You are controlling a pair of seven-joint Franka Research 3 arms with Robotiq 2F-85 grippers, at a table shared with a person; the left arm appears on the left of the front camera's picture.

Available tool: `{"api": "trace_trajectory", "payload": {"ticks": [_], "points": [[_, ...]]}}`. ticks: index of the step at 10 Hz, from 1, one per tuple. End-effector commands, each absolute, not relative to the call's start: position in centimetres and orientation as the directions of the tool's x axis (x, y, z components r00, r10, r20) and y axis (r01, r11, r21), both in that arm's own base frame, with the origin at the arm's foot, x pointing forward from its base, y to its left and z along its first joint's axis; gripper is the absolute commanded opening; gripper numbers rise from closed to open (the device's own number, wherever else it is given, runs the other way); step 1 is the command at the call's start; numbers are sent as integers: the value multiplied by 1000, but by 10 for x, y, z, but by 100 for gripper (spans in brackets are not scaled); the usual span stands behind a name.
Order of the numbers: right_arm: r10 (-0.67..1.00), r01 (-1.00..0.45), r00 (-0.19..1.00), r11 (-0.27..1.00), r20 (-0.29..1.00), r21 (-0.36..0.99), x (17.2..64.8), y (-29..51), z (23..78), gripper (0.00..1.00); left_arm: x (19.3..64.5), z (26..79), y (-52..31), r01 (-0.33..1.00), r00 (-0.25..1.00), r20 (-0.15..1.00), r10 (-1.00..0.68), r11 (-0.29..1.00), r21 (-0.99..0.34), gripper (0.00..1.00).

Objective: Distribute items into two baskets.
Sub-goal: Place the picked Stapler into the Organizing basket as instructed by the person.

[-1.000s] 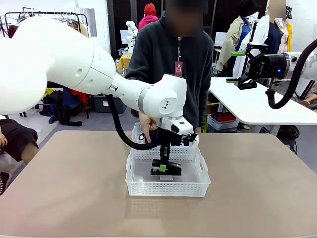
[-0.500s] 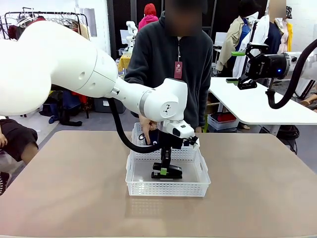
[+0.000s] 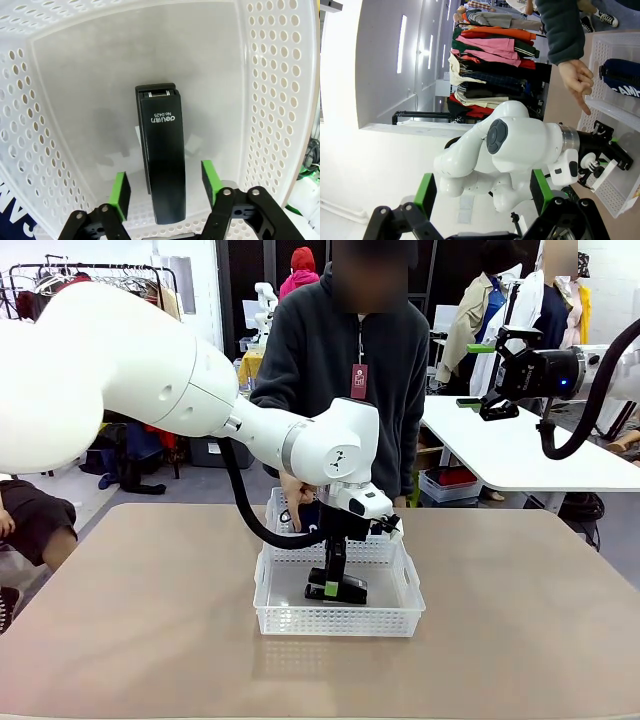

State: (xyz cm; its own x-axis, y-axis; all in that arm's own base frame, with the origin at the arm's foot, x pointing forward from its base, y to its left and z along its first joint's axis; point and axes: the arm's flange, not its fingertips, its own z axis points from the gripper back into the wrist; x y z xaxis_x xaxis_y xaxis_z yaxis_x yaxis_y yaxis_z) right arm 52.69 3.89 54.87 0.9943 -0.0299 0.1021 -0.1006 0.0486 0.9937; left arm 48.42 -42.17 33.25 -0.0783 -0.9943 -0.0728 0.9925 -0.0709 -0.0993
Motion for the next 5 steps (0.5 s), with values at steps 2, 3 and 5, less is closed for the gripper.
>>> {"api": "trace_trajectory", "payload": {"ticks": [2, 3, 5], "points": [[-31, -102, 994, 47, 103, 994, 526, 39, 551, 100, 476, 338, -420, 990, -71, -71, -995, -62, -126, 100], [-31, -102, 994, 47, 103, 994, 526, 39, 551, 100, 475, 340, -420, 990, -73, -70, -995, -64, -126, 100], [-31, -102, 994, 47, 103, 994, 526, 39, 551, 100, 474, 342, -419, 990, -72, -67, -995, -63, -126, 100]]}}
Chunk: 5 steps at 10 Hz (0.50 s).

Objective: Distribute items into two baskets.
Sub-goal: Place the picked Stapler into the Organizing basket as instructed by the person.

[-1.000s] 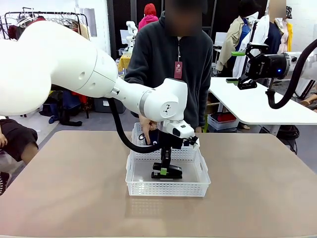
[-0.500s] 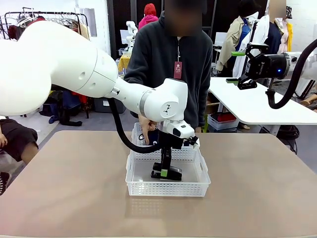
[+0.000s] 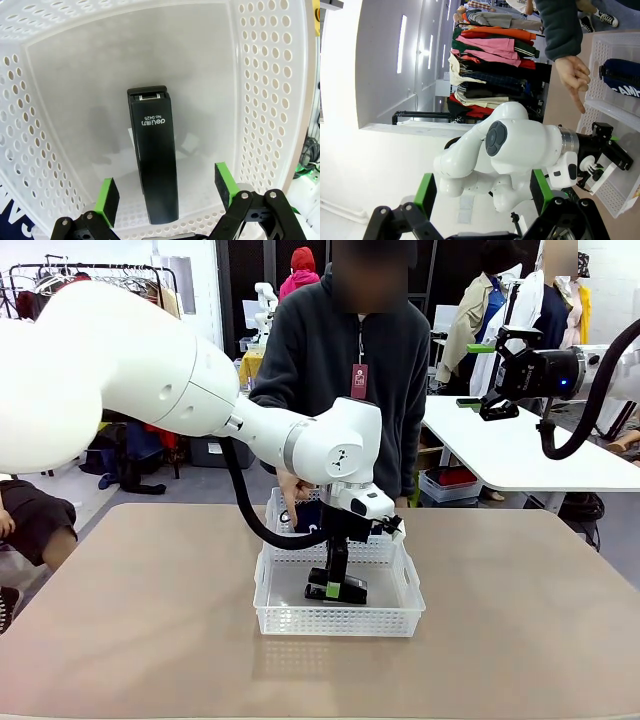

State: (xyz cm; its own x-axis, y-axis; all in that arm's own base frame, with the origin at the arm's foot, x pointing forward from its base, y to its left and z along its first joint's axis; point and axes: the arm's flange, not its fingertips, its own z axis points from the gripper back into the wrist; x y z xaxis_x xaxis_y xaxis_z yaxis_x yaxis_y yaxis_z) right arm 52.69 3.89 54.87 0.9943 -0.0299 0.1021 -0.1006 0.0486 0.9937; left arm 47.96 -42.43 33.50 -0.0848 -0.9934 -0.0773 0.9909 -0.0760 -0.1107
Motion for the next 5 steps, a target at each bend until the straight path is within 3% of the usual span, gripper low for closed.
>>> {"api": "trace_trajectory", "payload": {"ticks": [1, 5], "points": [[-31, -102, 994, 47, 103, 994, 526, 39, 551, 100, 473, 342, -420, 989, -74, -64, -995, -66, -130, 100], [-31, -102, 994, 47, 103, 994, 526, 39, 551, 100, 468, 351, -420, 992, -67, -53, -996, -61, -112, 100]]}}
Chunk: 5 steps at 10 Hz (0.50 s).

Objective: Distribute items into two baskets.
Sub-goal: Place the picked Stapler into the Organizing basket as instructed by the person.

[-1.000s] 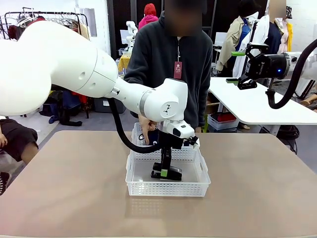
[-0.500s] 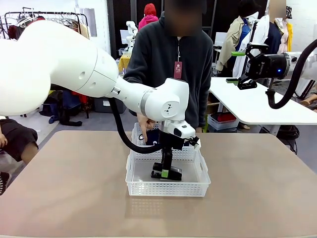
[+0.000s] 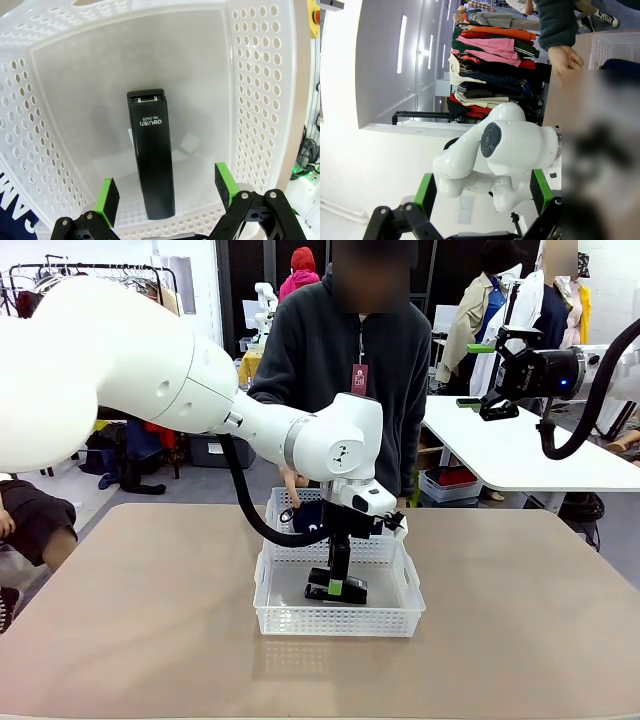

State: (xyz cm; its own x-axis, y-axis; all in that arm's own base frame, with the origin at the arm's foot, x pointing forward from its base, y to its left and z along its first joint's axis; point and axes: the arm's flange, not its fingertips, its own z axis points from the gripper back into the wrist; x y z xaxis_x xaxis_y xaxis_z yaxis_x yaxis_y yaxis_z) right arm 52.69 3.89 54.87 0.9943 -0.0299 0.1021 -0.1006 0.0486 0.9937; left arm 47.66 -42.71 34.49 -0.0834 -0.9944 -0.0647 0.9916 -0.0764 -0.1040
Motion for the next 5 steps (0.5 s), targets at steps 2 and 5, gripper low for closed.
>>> {"api": "trace_trajectory", "payload": {"ticks": [2, 5], "points": [[-31, -102, 994, 47, 103, 994, 526, 39, 551, 100, 477, 345, -427, 992, -83, -65, -994, -76, -104, 100], [-31, -102, 994, 47, 103, 994, 526, 39, 551, 100, 477, 345, -427, 992, -83, -65, -994, -76, -104, 100]]}}
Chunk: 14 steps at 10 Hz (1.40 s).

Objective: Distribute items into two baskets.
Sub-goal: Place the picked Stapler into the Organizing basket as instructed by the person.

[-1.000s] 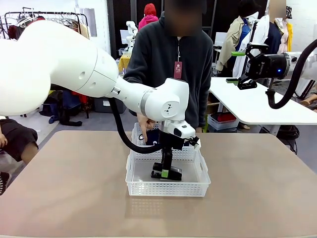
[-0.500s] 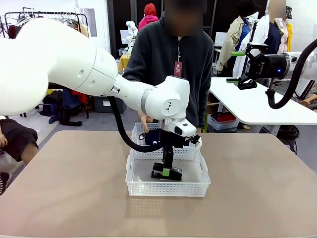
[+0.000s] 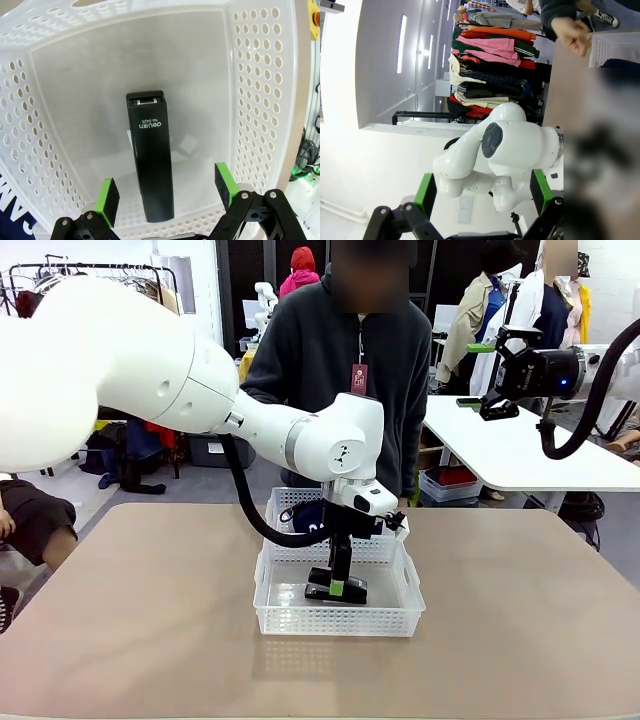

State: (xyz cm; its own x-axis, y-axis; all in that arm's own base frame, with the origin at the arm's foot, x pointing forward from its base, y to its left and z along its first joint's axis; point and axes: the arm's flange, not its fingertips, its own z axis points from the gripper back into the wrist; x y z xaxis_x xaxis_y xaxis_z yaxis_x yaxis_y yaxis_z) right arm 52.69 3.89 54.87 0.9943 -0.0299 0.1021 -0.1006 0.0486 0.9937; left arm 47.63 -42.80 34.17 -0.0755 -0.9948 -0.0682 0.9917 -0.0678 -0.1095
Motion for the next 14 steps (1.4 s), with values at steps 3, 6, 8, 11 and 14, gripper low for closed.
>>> {"api": "trace_trajectory", "payload": {"ticks": [3, 6, 8, 11, 14], "points": [[-31, -102, 994, 47, 103, 994, 526, 39, 551, 100, 477, 345, -427, 992, -83, -65, -994, -76, -104, 100], [-31, -102, 994, 47, 103, 994, 526, 39, 551, 100, 464, 375, -401, 993, 64, -25, -998, 66, -98, 100], [-31, -102, 994, 47, 103, 994, 526, 39, 551, 100, 449, 401, -383, 982, 158, 37, -987, 154, -110, 100], [-31, -102, 994, 47, 103, 994, 526, 39, 551, 100, 425, 461, -340, 893, 435, 198, -878, 393, -220, 100], [-31, -102, 994, 47, 103, 994, 526, 39, 551, 100, 404, 502, -297, 827, 562, 249, -789, 521, -213, 100]]}}
